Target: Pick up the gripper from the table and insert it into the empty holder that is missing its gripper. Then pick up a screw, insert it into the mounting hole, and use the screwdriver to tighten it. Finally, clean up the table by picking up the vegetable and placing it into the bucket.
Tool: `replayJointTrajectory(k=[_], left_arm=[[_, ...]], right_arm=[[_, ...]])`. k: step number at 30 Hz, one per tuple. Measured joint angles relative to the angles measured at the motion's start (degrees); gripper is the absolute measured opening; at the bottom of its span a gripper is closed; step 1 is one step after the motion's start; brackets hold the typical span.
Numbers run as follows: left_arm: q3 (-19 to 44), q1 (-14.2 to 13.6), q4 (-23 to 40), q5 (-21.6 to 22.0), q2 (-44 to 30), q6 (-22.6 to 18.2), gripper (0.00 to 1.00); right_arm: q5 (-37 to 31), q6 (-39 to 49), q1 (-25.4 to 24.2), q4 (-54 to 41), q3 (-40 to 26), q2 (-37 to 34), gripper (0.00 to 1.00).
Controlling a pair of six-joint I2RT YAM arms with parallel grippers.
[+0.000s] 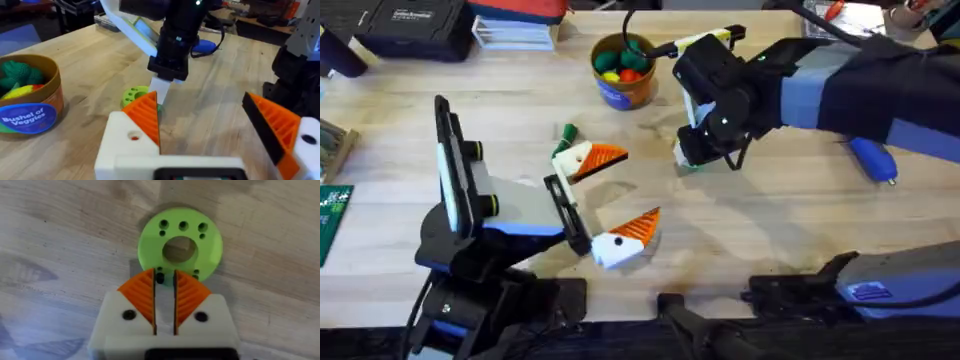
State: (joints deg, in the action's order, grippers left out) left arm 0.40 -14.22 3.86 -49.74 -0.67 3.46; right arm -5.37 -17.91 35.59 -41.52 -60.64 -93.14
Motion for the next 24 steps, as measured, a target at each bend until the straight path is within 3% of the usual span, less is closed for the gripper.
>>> replayJointTrajectory(k=[2, 4, 5, 16, 24], left_arm=[[0.0, 0.0, 0.0, 0.0, 0.0, 0.0, 0.985], [0.0, 0.0, 0.0, 0.0, 0.0, 0.0, 0.985], [-0.01, -0.01, 0.0, 0.0, -0.01, 0.0, 0.985], [0.0, 0.0, 0.01, -0.02, 0.0, 0.0, 0.986], [-0.02, -0.02, 0.0, -0.02, 0.0, 0.0, 0.986]], right_arm=[[-0.21, 0.15, 0.02, 0.0, 0.0, 0.0, 0.147], [-0.11, 0.15, 0.01, 0.18, -0.02, 0.0, 0.028], [-0.19, 0.2, 0.02, 0.28, -0.04, 0.0, 0.013], [0.28, 0.65, 0.02, -3.08, -1.56, 0.0, 0.008], [0.5, 2.1, 0.02, -14.24, -14.18, 0.33, 0.008]])
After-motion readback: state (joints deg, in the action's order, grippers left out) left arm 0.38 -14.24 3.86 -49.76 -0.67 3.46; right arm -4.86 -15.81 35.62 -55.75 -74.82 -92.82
